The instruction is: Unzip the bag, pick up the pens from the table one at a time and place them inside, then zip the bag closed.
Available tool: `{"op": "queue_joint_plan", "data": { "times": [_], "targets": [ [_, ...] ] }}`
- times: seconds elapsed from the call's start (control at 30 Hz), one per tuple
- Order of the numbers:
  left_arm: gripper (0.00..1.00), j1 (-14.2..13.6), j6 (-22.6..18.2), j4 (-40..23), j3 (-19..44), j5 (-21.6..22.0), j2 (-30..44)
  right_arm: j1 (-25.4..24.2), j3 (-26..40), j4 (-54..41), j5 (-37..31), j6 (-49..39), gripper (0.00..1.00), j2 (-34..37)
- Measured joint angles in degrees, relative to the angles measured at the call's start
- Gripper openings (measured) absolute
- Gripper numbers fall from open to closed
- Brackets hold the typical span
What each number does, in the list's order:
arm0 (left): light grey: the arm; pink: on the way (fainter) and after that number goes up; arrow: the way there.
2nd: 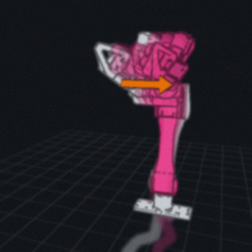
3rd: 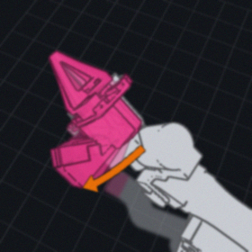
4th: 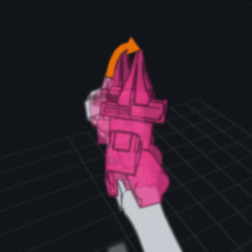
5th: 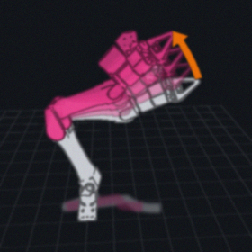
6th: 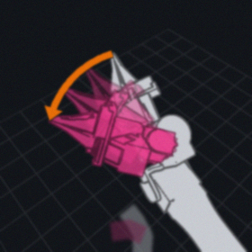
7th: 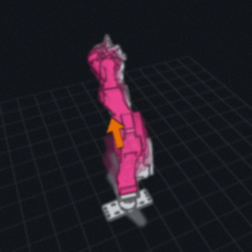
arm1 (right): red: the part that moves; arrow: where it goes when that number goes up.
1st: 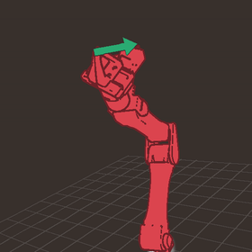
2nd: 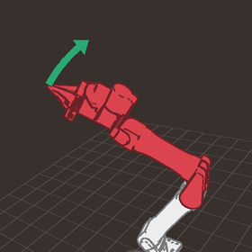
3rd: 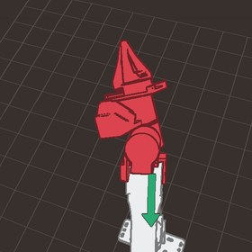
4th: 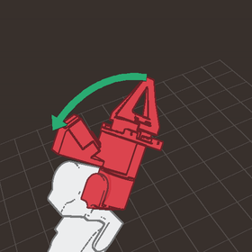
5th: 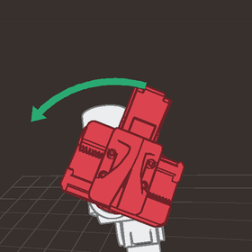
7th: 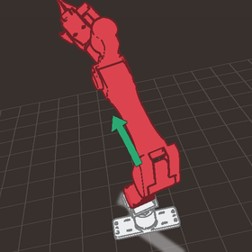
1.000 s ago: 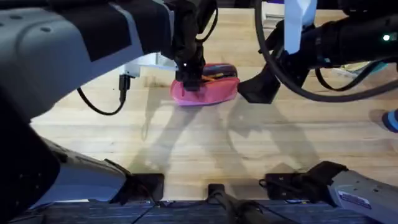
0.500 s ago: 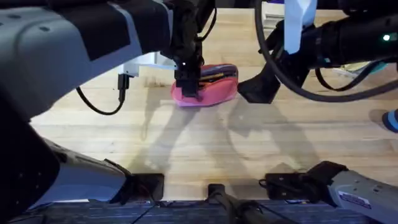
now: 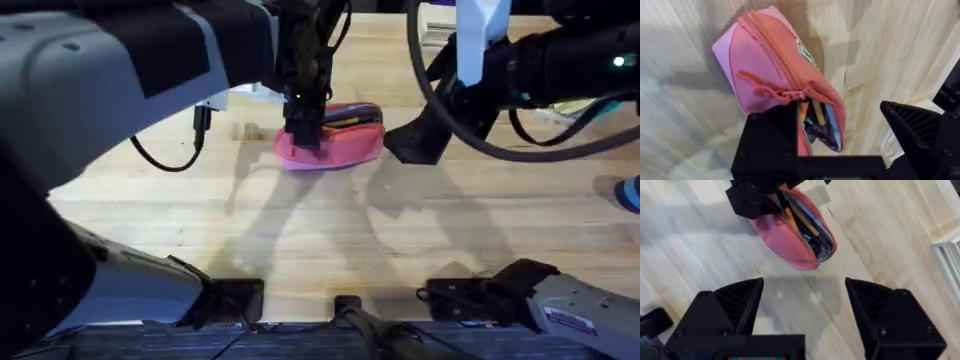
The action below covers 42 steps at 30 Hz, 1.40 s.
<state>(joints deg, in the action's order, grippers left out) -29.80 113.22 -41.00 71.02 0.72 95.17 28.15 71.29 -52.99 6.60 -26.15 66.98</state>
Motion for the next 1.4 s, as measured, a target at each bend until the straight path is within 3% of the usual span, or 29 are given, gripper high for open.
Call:
{"op": "queue_joint_plan", "data": {
  "times": [0.23, 0.43, 0.67, 0.9, 1.17, 1.4],
  "targets": [
    [0.993, 0.0, -5.0, 0.1, 0.0, 0.0, -4.0, 0.0, 0.0, 0.0, -0.4, 0.0, 0.998, 0.0],
    [0.994, 0.0, -12.2, 0.1, 0.0, 0.3, -11.2, 0.0, 0.0, 0.0, -0.6, 0.0, 0.998, 0.0],
    [0.994, 0.0, -27.6, -0.2, 0.0, 2.6, -16.8, 0.0, 0.0, 0.0, -0.6, 0.0, 0.998, 0.0],
    [0.994, 0.0, -44.1, -4.8, 0.0, 8.8, -18.9, 0.0, 0.0, 0.0, -0.6, 0.0, 0.998, 0.0],
    [0.994, 0.0, -58.2, -9.3, 0.0, 12.7, -19.0, 0.0, 0.0, 0.0, -0.6, 0.0, 0.998, 0.0],
    [0.992, 0.0, -67.6, -12.7, 0.0, 19.6, -19.0, 0.0, 0.0, 0.0, -0.6, 0.0, 0.997, 0.0]
  ]
}}
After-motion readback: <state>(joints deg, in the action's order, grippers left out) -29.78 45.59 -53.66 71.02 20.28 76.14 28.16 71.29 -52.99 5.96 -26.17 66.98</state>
